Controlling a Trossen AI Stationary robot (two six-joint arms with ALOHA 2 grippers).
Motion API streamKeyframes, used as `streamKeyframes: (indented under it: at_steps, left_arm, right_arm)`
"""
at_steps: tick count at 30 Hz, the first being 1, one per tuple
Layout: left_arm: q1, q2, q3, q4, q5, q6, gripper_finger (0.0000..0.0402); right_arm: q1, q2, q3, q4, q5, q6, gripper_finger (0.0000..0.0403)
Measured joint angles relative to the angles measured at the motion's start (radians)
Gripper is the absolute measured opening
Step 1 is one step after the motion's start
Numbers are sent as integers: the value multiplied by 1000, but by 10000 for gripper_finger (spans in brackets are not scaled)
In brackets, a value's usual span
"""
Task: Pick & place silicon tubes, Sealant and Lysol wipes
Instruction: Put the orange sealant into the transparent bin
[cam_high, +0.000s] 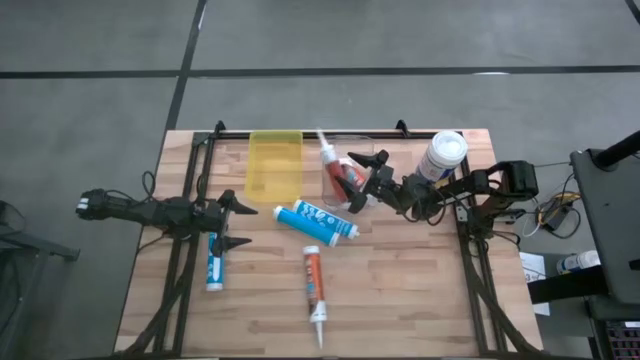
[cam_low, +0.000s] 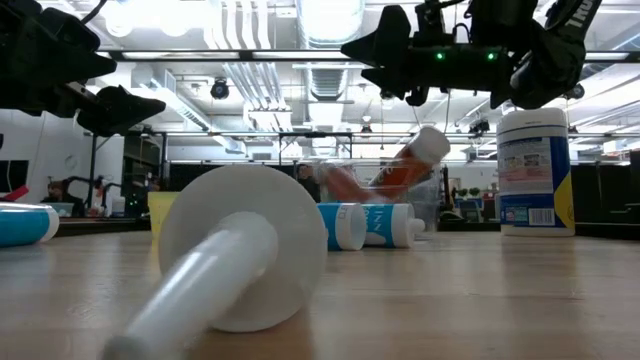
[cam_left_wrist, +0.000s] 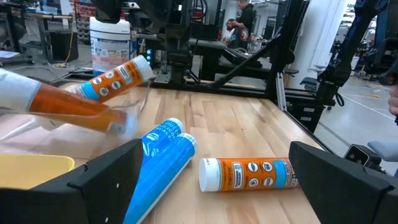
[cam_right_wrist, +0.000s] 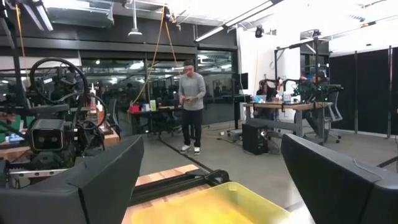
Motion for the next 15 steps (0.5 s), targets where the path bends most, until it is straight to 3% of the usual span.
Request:
streamKeyframes:
  at_steps: [15]
  left_arm:
    - [0,0,0,0,0,0,398]
  right_arm:
    - [1,-22,-1,-4,-11,58,379]
